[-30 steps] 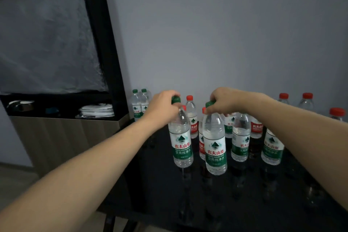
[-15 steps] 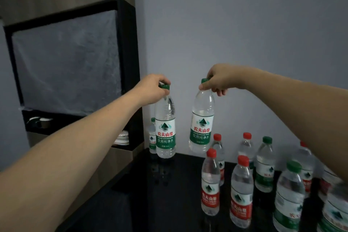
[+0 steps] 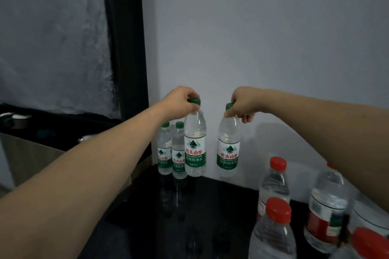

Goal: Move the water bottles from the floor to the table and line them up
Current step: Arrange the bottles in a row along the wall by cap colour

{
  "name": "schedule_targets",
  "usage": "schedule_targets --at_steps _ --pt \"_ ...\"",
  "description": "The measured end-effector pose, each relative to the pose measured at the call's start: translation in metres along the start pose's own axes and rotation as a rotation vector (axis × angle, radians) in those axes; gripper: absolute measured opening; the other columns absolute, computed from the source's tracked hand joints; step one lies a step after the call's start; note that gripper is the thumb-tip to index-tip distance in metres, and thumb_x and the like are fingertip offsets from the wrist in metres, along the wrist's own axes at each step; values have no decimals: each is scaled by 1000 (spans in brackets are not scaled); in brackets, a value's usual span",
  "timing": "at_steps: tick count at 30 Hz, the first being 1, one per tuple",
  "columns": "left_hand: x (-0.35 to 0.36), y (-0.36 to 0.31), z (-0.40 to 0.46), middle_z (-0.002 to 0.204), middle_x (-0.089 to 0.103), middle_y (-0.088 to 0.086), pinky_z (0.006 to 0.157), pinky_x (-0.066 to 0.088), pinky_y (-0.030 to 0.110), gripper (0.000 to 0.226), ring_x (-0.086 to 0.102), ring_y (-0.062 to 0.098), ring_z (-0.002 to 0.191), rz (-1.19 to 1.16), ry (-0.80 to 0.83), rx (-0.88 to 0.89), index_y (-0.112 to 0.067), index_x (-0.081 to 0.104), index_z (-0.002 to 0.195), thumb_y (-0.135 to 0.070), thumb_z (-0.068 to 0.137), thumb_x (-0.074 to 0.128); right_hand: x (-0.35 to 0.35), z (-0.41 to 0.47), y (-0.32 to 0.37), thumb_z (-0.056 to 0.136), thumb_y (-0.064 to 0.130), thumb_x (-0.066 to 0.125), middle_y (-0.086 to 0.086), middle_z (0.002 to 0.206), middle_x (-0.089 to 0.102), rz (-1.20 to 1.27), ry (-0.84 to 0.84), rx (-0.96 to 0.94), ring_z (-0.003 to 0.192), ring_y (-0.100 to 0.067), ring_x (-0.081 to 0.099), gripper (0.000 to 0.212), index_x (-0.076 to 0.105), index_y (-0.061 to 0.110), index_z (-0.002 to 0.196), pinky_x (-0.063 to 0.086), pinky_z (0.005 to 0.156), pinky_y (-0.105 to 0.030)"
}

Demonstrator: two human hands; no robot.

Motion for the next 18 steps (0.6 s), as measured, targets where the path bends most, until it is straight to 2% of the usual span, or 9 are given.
schedule_targets --at_steps 2,6,11,18 --pt "20 12 14 120 66 6 98 51 38 38 63 21 107 15 10 1 -13 62 123 -14 87 74 17 17 -9 86 25 72 -17 73 67 -8 10 10 54 -23 66 34 62 -8 88 55 51 -30" --pt "54 37 34 119 65 5 82 51 29 37 63 20 102 39 31 5 -15 63 122 -16 87 74 49 44 -23 85 24 72 -16 71 66 -22 39 30 51 -22 66 33 60 -6 85 55 49 -29" --pt "86 69 49 120 63 2 84 46 27 36 59 17 103 118 52 -5 -18 62 122 -19 87 73 82 67 -36 85 26 73 -16 72 68 -29 72 56 48 -20 66 35 60 -6 89 55 48 -28" --pt "103 90 63 123 62 5 95 51 37 36 59 21 106 199 47 18 -16 62 123 -17 88 70 99 89 -39 86 25 72 -16 66 66 7 47 38 50 -23 65 37 63 -10 91 56 50 -30"
Point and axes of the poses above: each hand's wrist, its own z-axis towards the middle knuckle, its own x-axis out of the palm, y = z × x, the point moved 10 cm from there along z, towards the middle knuckle
